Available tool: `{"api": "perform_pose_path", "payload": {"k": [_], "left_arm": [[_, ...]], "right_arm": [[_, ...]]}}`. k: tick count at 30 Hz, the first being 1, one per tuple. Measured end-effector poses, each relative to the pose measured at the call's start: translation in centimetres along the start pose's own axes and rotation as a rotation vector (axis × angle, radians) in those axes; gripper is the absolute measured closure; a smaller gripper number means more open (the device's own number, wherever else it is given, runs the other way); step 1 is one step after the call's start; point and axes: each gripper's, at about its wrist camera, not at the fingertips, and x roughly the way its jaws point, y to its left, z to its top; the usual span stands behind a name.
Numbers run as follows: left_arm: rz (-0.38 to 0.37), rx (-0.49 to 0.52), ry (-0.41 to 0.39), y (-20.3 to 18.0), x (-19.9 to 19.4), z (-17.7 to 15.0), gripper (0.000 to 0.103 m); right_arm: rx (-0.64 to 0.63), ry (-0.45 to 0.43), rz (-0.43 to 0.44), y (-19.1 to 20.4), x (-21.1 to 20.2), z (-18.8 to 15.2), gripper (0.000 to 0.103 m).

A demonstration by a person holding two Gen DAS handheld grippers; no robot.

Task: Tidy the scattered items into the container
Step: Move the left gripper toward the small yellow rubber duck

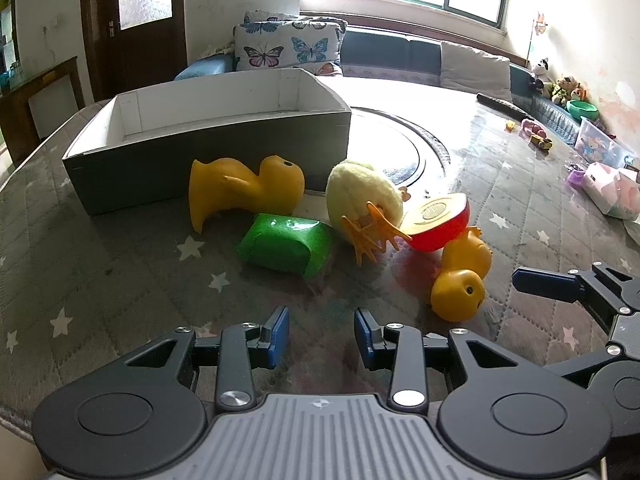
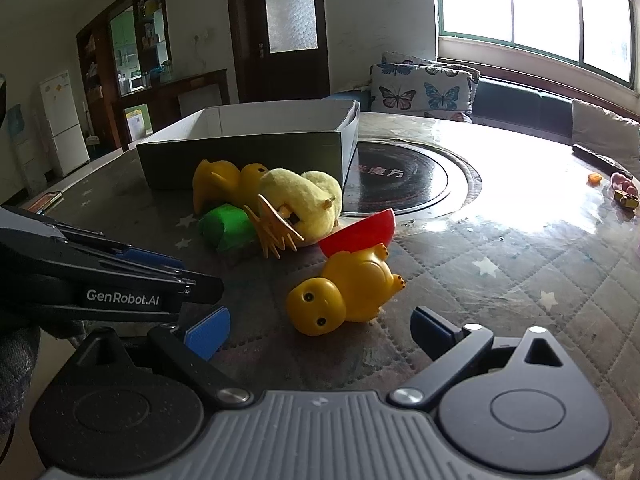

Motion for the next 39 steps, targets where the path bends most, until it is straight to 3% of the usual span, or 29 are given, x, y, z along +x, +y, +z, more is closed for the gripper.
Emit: {"api": "perform_pose_path", "payload": {"k": [39], "left_arm": [[-0.040, -0.024, 0.058, 1.0, 2.3, 2.1, 0.064]], "right_arm": [[-0.015, 0.047, 0.007, -0.6, 2.9, 1.9, 0.004]]}}
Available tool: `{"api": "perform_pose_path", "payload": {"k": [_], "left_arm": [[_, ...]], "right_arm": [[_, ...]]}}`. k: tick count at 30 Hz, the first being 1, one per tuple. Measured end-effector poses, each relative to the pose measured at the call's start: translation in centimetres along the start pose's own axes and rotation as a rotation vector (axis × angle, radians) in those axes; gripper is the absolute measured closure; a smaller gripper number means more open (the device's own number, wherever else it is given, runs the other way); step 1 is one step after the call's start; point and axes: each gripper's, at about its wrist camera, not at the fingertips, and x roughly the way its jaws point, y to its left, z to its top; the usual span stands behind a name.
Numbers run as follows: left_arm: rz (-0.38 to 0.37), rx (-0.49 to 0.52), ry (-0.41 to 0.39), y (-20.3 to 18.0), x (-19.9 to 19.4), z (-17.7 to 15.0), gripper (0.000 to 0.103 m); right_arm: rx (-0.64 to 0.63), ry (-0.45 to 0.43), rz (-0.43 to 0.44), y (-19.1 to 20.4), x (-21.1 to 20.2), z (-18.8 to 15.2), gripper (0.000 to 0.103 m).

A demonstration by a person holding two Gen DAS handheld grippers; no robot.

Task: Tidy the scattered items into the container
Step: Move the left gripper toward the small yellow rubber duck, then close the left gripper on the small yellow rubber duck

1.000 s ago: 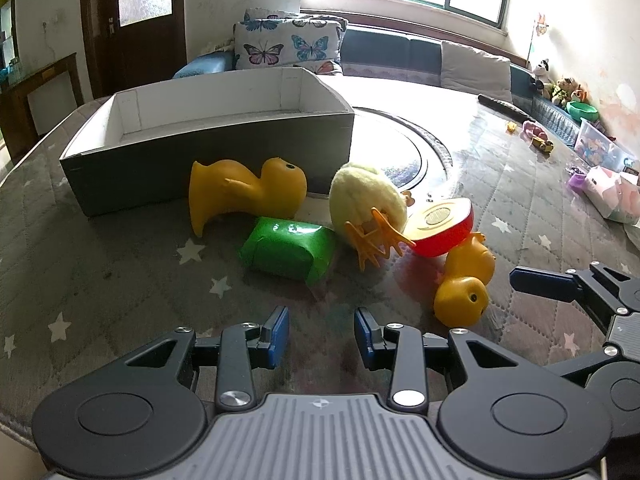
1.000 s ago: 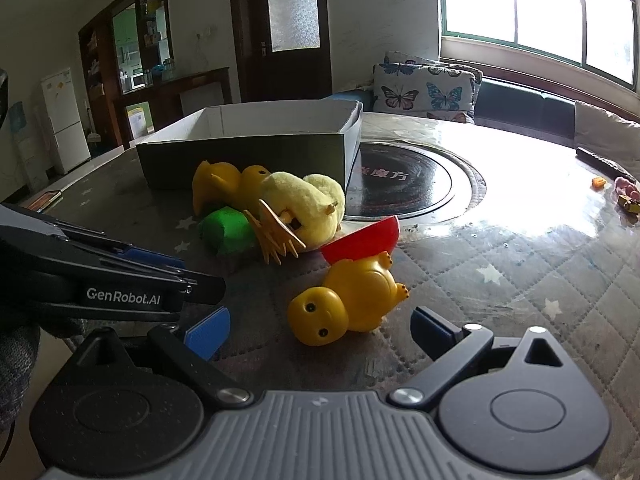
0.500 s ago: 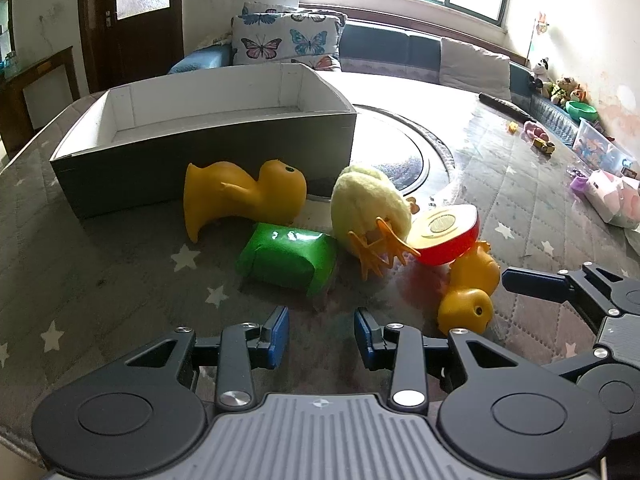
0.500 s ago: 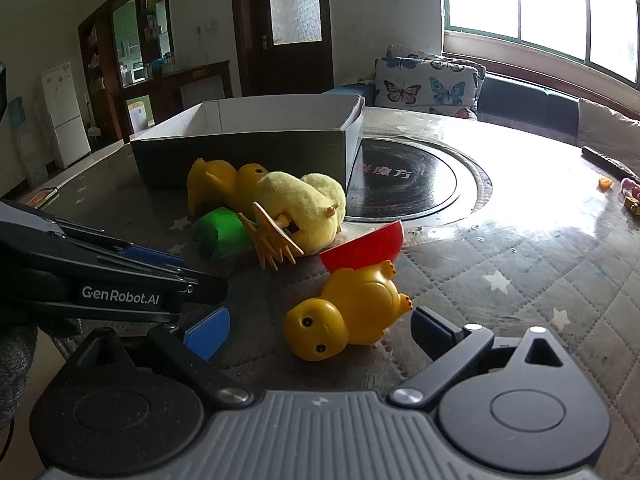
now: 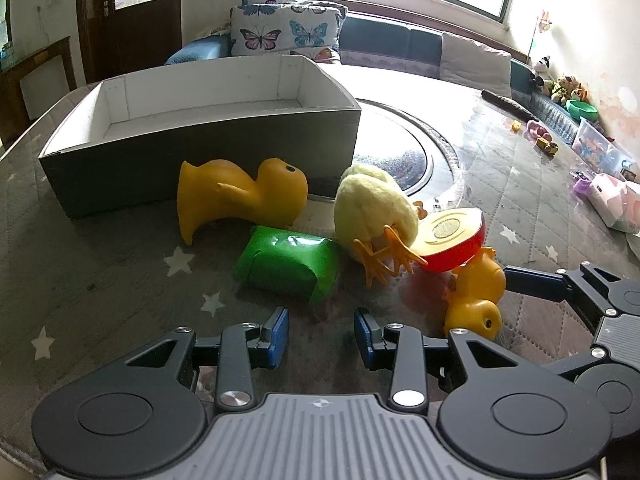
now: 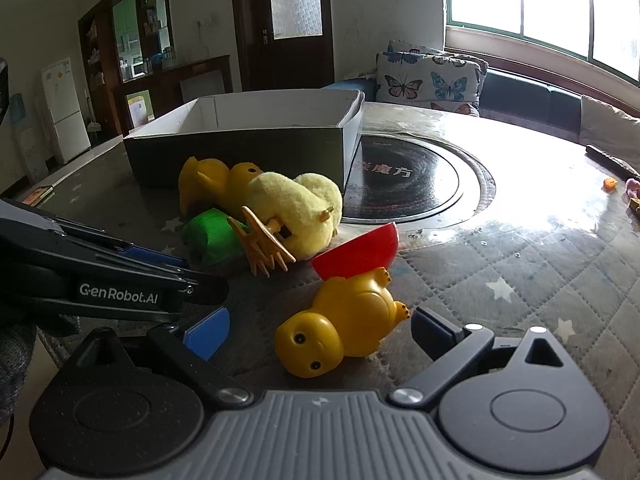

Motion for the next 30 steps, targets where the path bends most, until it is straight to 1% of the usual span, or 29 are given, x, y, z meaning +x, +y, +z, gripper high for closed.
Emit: {"api": "perform_pose_path", "payload": {"k": [14, 25, 28, 30], "left_arm": [[-0.020, 0.016, 0.026, -0.4, 0.7, 0.7, 0.064], [-0.081, 0.039, 0.039, -1.3, 0.8, 1.0, 0.065], [-0.118, 0.043, 0.042, -1.7, 0.6, 1.4, 0.064], [-0.147, 0.041, 0.049, -1.9, 0.6, 1.7, 0.064]], "right_arm": [[0.002, 0.022, 0.011, -0.7, 0.9, 0.3, 0.004], [-0.004, 0.033, 0.023, -1.3, 1.0, 0.2, 0.004], [-0.008, 0.028, 0.029, -1.4, 0.7, 0.0, 0.006], [-0.007, 0.027, 0.035, -1.6, 0.4, -0.1, 0.009]]}}
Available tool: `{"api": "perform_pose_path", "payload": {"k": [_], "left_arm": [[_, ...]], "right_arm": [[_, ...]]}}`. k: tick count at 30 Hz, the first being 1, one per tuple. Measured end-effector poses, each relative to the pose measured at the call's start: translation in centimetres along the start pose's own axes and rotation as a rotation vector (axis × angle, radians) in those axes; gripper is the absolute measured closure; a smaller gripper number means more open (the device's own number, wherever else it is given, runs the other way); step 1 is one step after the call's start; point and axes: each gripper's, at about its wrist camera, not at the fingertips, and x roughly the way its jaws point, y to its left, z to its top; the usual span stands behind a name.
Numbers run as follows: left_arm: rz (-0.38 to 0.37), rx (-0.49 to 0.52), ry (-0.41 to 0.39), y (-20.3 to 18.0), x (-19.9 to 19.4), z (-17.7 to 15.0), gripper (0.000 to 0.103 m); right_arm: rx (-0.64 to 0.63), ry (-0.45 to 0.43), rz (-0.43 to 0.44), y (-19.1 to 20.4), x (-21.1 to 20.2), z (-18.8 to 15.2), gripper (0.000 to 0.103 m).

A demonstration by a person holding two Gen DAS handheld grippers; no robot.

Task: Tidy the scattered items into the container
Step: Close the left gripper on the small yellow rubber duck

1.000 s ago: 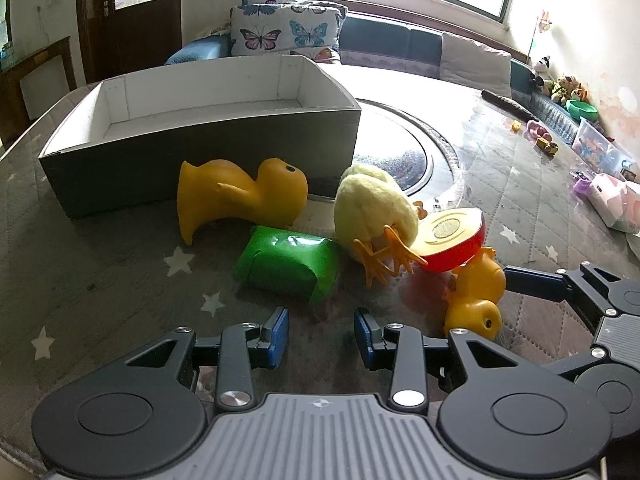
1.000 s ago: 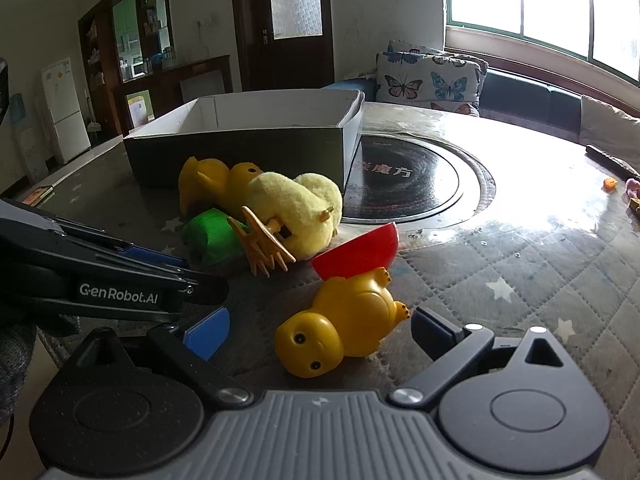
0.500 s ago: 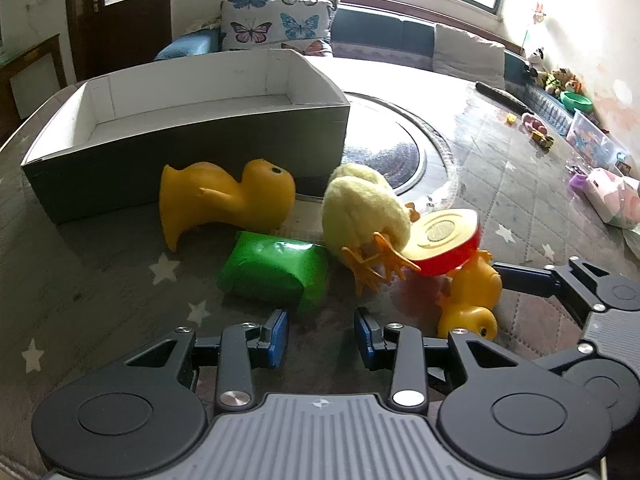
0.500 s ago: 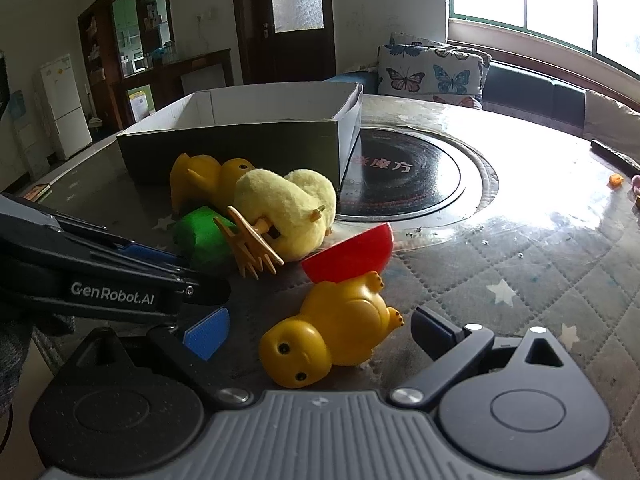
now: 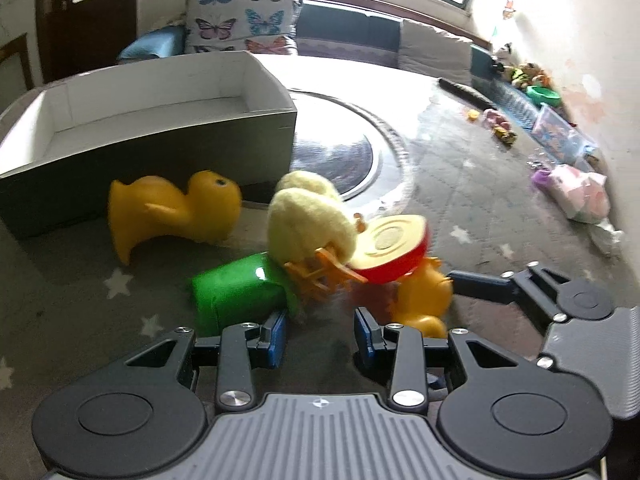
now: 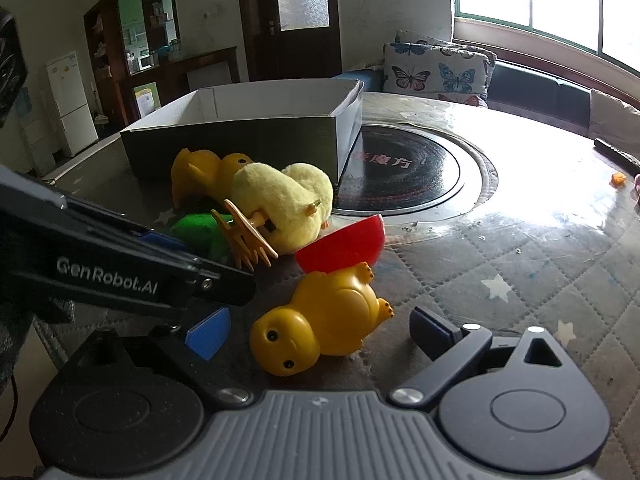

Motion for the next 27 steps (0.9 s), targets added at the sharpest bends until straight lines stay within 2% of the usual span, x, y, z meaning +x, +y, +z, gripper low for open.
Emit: {"api": "perform_pose_path", "payload": {"k": [4, 9, 13, 17, 27], "left_arm": [[-0.029, 0.011, 0.009, -0.6, 0.0, 0.2, 0.064], [-0.071, 0.021, 0.009, -1.2, -0.5, 0.6, 0.064], [-0.121, 0.040, -0.003, -1.8, -0.7, 1.0, 0.064], [-0.139, 0.058, 0.002, -2.6, -0.2, 1.3, 0.064], [-0.148, 0.032, 0.058, -2.9, 1.6, 1.7, 0.063]], "right_arm": [[0.004, -0.003, 0.004, -0.2, -0.4, -0.3, 0.013], [0.015, -0.012, 0.013, -0.6, -0.7, -0.4, 0.024], [0.017, -0.017, 0.033, -0.6, -1.0, -0.5, 0.038], [0.021, -0.019, 0.044, -0.6, -1.2, -0.5, 0.048], [0.033, -0.028, 0.063, -1.2, -1.6, -0.9, 0.052]]}}
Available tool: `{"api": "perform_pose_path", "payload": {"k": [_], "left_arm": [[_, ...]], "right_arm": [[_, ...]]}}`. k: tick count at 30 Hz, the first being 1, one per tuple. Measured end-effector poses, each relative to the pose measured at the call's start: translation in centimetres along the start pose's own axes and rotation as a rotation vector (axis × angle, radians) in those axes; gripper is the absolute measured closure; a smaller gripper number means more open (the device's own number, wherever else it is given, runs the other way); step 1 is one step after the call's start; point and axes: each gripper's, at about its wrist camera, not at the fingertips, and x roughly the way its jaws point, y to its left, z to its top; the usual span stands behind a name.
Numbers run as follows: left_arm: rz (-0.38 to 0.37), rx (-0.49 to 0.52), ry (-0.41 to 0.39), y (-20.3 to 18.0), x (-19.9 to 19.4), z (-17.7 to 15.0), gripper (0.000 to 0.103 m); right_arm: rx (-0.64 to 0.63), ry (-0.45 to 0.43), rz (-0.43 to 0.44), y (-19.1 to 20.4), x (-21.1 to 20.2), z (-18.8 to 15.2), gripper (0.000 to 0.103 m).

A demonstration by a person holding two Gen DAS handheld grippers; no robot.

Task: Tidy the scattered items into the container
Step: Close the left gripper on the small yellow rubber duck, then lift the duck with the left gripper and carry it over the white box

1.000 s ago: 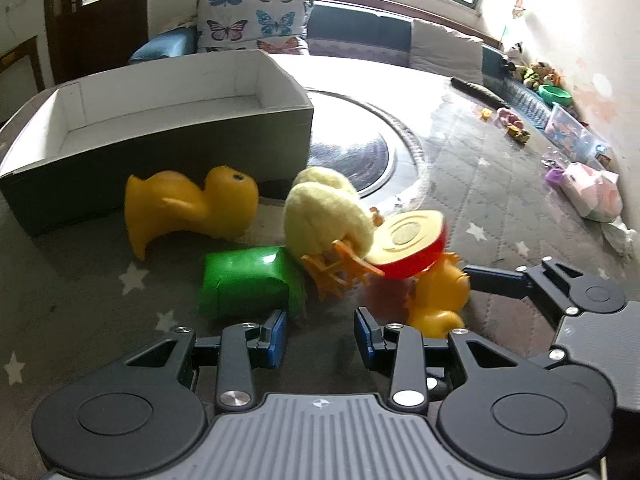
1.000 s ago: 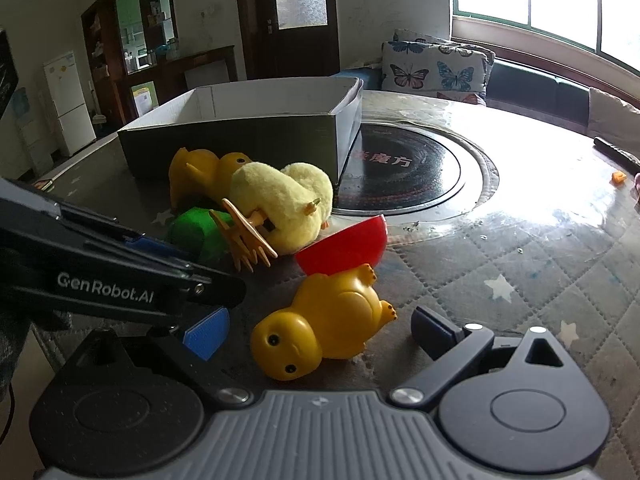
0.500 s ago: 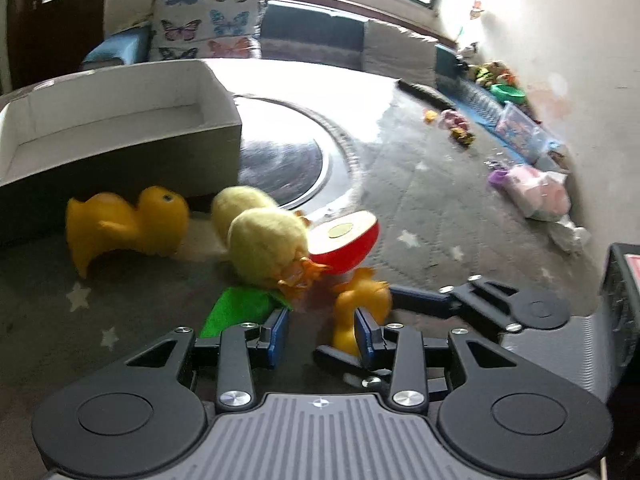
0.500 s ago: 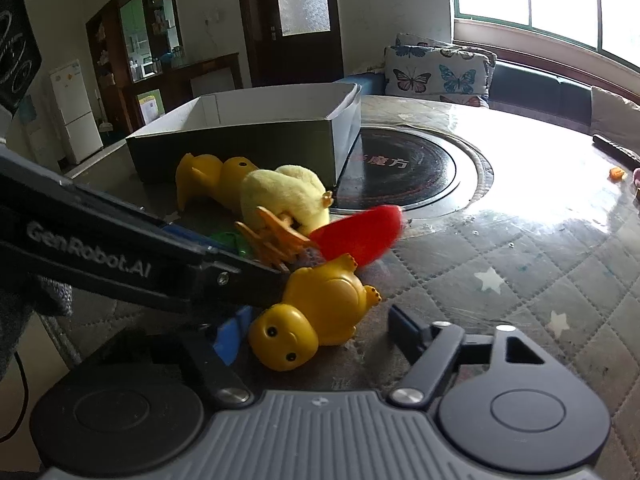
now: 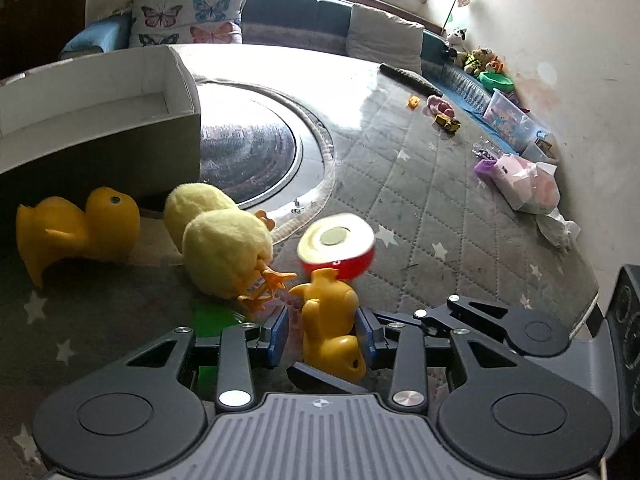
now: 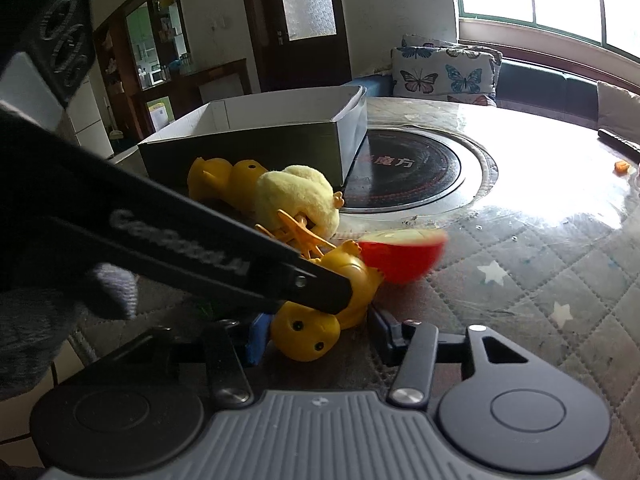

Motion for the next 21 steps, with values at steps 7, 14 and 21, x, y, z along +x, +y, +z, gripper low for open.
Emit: {"api": "perform_pose_path", "payload": {"k": [7, 14, 21], "left_arm": [[-0.025, -0.029, 0.029, 0.3, 1.1, 0.1, 0.064], [-0.026, -0.017, 0.003, -0.1, 0.2, 0.1, 0.069], [-0.007, -0.019, -0.046, 0.3, -2.0, 1.0, 0.069]], "right_arm": [[-0.002, -0.006, 0.010, -0.2, -0.1, -0.1, 0.052], [-0.016, -0.019, 0.013, 0.2, -0.6, 0.1, 0.052], [-0.055, -0.050, 0.030, 1.2, -1.1, 2.0, 0.052]]}}
